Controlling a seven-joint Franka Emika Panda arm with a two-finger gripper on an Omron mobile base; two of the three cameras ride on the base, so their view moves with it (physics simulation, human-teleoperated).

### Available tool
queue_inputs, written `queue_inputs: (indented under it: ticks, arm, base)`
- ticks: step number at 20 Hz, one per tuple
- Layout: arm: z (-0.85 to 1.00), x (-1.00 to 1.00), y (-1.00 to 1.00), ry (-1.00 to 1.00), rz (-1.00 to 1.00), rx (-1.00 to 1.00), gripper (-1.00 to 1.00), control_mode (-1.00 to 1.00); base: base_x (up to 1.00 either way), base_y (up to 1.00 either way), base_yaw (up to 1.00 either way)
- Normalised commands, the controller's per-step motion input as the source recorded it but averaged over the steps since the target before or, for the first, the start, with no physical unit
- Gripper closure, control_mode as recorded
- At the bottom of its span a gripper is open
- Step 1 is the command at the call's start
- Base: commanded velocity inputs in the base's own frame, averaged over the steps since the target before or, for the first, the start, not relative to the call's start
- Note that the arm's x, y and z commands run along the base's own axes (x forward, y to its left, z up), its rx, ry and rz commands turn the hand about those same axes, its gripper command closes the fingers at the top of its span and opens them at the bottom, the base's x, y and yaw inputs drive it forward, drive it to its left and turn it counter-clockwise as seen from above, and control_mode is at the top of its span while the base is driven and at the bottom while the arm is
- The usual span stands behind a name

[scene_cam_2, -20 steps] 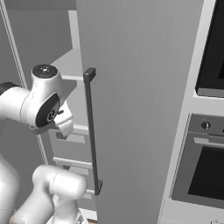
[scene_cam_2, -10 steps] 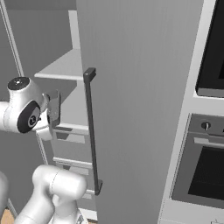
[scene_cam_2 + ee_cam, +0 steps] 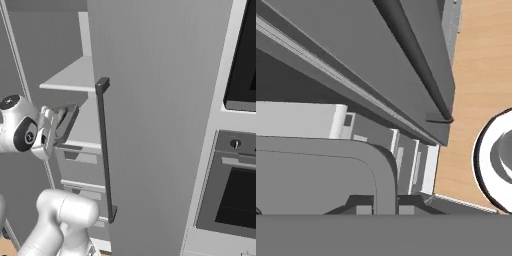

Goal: Take the meat container that has the fish and place it on the second highest rack of the freezer. Then take the vegetable container that has the lemon and corn and place it on the highest rack of the freezer.

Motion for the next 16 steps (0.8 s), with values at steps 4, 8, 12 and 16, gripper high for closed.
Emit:
queue_inputs:
  ticks: [4, 8, 12, 16]
  arm:
    - [-0.3, 0.78, 0.0, 0.02, 0.0, 0.18, 1.0, -1.0]
    - [-0.4, 0.68, 0.0, 0.03, 0.0, 0.17, 1.0, -1.0]
    - [-0.34, 0.55, 0.0, 0.0, 0.0, 0.04, 1.0, -1.0]
    - [-0.33, 0.56, 0.0, 0.0, -0.02, 0.0, 1.0, -1.0]
  base:
    - [0.0, 0.0, 0.0]
    - [0.0, 0.0, 0.0]
    - [0.0, 0.0, 0.0]
    - [0.0, 0.0, 0.0]
